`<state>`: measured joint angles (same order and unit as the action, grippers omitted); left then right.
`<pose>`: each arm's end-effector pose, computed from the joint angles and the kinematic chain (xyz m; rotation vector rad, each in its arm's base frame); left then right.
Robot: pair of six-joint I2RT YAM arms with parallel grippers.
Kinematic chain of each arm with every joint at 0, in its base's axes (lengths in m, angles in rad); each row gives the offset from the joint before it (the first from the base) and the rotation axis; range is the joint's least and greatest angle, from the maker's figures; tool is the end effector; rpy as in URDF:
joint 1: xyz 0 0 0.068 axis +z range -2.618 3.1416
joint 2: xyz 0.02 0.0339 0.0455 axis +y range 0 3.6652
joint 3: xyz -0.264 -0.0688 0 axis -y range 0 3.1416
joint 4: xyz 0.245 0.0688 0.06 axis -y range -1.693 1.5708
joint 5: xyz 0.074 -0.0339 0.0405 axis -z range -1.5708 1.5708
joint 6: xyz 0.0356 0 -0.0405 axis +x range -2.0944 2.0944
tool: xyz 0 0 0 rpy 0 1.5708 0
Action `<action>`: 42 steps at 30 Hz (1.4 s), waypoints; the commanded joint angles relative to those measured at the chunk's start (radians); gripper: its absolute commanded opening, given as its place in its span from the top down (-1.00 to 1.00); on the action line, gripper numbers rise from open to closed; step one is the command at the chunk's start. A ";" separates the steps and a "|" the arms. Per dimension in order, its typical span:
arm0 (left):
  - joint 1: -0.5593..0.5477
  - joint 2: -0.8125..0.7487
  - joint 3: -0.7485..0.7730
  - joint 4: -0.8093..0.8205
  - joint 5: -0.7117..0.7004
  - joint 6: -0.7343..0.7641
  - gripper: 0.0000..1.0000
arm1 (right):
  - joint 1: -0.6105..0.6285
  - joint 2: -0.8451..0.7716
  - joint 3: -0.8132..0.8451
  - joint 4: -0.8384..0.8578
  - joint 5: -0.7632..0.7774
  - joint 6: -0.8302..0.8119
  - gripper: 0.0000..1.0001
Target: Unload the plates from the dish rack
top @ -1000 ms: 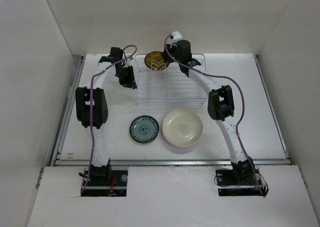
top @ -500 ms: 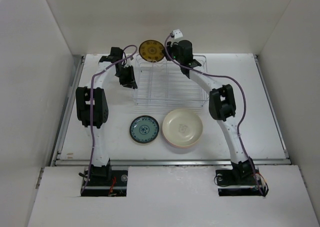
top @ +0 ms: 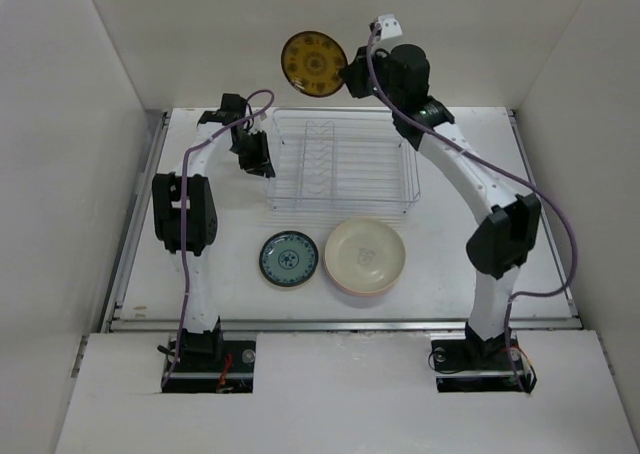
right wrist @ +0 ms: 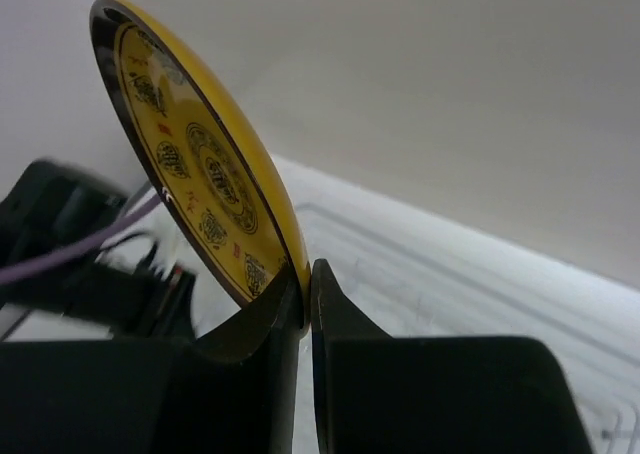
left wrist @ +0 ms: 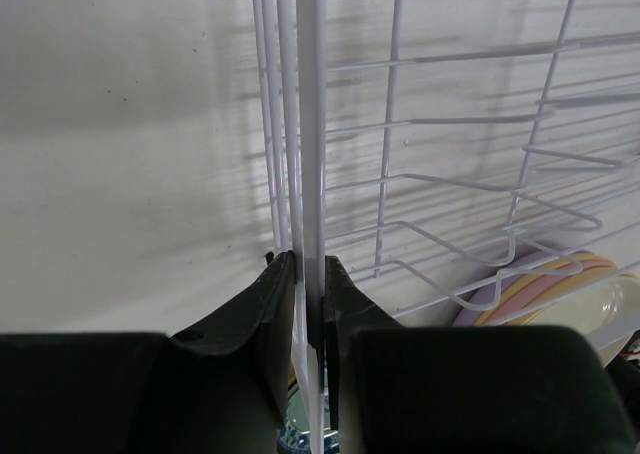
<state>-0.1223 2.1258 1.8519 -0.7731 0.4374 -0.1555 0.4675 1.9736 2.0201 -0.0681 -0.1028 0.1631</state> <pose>0.4590 -0.0716 0.2374 0.1120 2.6082 -0.6703 0.4222 0.2172 0.4253 -0.3262 1.5887 0.5708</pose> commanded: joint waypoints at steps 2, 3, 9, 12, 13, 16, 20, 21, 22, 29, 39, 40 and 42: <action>-0.007 0.066 0.039 -0.077 0.063 -0.079 1.00 | 0.042 -0.122 -0.148 -0.295 -0.122 0.016 1.00; -0.007 0.066 0.050 -0.077 0.063 -0.088 1.00 | 0.057 -0.143 -0.229 -0.367 -0.208 0.016 1.00; -0.007 0.066 0.064 -0.077 0.063 -0.098 1.00 | 0.189 -0.266 -0.483 -0.495 -0.325 -0.083 1.00; -0.007 0.056 0.064 -0.077 0.063 -0.098 1.00 | 0.253 -0.253 -0.523 -0.504 -0.347 -0.083 1.00; -0.007 0.056 0.064 -0.077 0.063 -0.087 1.00 | 0.266 -0.239 -0.523 -0.504 -0.347 -0.083 1.00; 0.003 0.030 0.055 -0.086 0.063 -0.087 1.00 | 0.298 -0.164 -0.459 -0.525 -0.293 -0.083 1.00; 0.003 0.010 0.035 -0.086 0.054 -0.078 1.00 | 0.330 -0.043 -0.357 -0.578 -0.284 -0.083 1.00; 0.003 -0.001 0.035 -0.086 0.054 -0.078 1.00 | 0.339 -0.024 -0.333 -0.578 -0.275 -0.083 1.00; 0.003 -0.001 0.035 -0.077 0.044 -0.078 1.00 | 0.339 0.002 -0.333 -0.578 -0.264 -0.083 1.00; 0.003 -0.032 0.035 -0.077 0.044 -0.059 0.91 | 0.339 0.065 -0.288 -0.633 -0.238 -0.103 0.30; 0.012 -0.041 0.073 -0.097 0.044 -0.049 0.23 | 0.350 -0.071 -0.267 -0.607 -0.117 -0.116 -0.52; 0.012 -0.053 0.084 -0.106 0.044 -0.049 0.23 | 0.350 -0.096 -0.267 -0.592 -0.103 -0.116 -0.54; 0.012 -0.064 0.095 -0.106 0.044 -0.039 0.17 | 0.350 -0.149 -0.267 -0.563 -0.039 -0.103 -0.57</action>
<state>-0.1143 2.1490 1.9003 -0.8467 0.4633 -0.1955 0.8070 1.9656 1.6936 -0.6964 -0.2375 0.0563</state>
